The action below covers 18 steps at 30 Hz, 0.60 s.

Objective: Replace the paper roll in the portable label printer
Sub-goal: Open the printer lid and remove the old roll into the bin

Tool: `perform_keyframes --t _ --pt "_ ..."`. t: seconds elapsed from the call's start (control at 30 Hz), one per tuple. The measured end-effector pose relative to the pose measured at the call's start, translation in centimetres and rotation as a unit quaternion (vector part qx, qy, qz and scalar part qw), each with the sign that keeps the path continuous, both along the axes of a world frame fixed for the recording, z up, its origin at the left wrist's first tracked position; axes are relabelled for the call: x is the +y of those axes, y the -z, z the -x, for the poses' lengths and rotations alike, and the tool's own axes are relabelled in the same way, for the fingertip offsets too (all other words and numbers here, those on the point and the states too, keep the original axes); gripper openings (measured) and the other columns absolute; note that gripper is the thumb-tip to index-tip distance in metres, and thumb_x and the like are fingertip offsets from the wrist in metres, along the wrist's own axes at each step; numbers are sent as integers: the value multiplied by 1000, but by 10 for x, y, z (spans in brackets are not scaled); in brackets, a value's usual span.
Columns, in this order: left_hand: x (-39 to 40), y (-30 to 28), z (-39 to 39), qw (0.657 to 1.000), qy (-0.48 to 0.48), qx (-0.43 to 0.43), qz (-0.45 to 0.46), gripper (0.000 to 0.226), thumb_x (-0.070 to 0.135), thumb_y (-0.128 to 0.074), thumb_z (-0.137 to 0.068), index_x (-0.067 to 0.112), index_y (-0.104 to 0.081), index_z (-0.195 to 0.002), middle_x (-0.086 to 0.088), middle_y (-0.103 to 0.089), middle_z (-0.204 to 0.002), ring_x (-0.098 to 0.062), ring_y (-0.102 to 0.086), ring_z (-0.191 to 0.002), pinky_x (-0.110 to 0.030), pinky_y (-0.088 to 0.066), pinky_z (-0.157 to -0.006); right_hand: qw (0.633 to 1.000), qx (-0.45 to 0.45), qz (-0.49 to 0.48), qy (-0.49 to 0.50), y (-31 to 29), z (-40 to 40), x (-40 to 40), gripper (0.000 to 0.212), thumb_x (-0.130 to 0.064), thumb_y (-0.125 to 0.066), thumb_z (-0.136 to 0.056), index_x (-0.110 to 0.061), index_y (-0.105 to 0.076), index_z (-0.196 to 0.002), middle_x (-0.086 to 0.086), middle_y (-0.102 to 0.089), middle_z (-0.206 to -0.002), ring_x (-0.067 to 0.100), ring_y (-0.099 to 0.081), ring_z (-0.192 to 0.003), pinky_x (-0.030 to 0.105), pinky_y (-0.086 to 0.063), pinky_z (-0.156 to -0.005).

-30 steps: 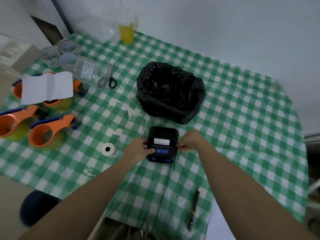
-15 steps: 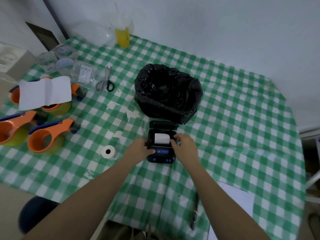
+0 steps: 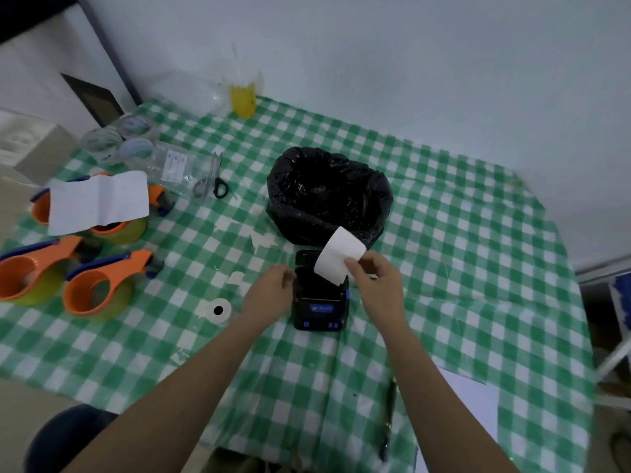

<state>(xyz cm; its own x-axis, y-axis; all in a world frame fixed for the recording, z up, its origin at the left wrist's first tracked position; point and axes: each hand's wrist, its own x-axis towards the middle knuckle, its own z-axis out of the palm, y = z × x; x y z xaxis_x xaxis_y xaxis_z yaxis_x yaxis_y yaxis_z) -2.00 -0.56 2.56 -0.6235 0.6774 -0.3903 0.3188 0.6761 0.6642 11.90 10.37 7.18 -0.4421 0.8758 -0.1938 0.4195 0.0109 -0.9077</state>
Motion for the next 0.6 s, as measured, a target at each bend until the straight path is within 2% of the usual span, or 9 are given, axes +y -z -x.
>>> perform_keyframes --t 0.1,0.23,0.3,0.37,0.4,0.43,0.5,0.53,0.6 --pt "4 -15 6 999 -24 2 -43 24 12 -42 -93 11 -61 -108 -8 -62 -119 -24 -58 -103 -36 -47 -88 997 68 -8 41 -30 13 13 12 -20 -65 -86 -15 -62 -76 7 -58 -71 16 -52 -67 30 -47 -64" --pt "4 -24 16 997 -36 7 -61 25 9 -41 -92 10 -63 -103 -11 -63 -116 -23 -57 -94 -35 -46 -85 991 110 -44 65 -59 50 36 15 -22 -64 -87 -13 -59 -75 7 -56 -71 15 -51 -66 25 -46 -61" --pt "1 -26 18 997 -35 8 -61 25 11 -40 -93 10 -63 -102 -13 -63 -113 -23 -56 -85 -34 -46 -78 990 102 -60 73 -63 70 48 16 -23 -63 -87 -15 -58 -74 6 -60 -78 15 -55 -72 27 -48 -67" --pt "-2 -29 20 997 -35 10 -64 24 13 -40 -94 9 -62 -102 -13 -64 -111 -29 -59 -86 -34 -46 -77 995 53 -57 63 -55 85 61 15 -22 -60 -88 -20 -60 -73 6 -64 -88 22 -62 -83 33 -49 -74" --pt "-4 -29 20 997 -32 14 -68 23 14 -40 -95 9 -63 -101 -13 -64 -110 -29 -61 -89 -35 -48 -79 999 9 -33 37 -50 88 64 11 -19 -57 -90 -18 -65 -83 8 -65 -98 25 -63 -88 34 -49 -76" --pt "-6 -29 20 997 -30 19 -71 22 14 -41 -94 10 -63 -98 -12 -65 -110 -29 -62 -91 -38 -49 -82 999 -40 6 5 -43 89 66 18 -14 -53 -92 -12 -66 -104 9 -62 -113 25 -62 -88 34 -48 -77" --pt "-12 -27 21 997 -34 25 -72 21 13 -42 -93 12 -62 -95 -11 -64 -111 -28 -61 -93 -41 -50 -86 993 -76 84 -41 -31 82 60 39 -4 -45 -94 -6 -48 -133 4 -47 -135 17 -59 -83 27 -47 -74" --pt "-16 -24 22 997 -39 24 -70 21 12 -42 -93 12 -62 -98 -11 -63 -112 -27 -61 -95 -40 -50 -87 992 -73 90 -49 -26 78 54 43 -3 -44 -94 -6 -43 -137 -1 -44 -136 16 -61 -91 24 -49 -80" --pt "-24 -18 25 997 -47 18 -64 22 11 -44 -93 9 -62 -105 -11 -62 -115 -27 -60 -98 -39 -48 -87 994 -72 58 -50 -18 70 43 41 -6 -47 -94 -8 -48 -135 4 -49 -141 22 -54 -120 30 -43 -105"
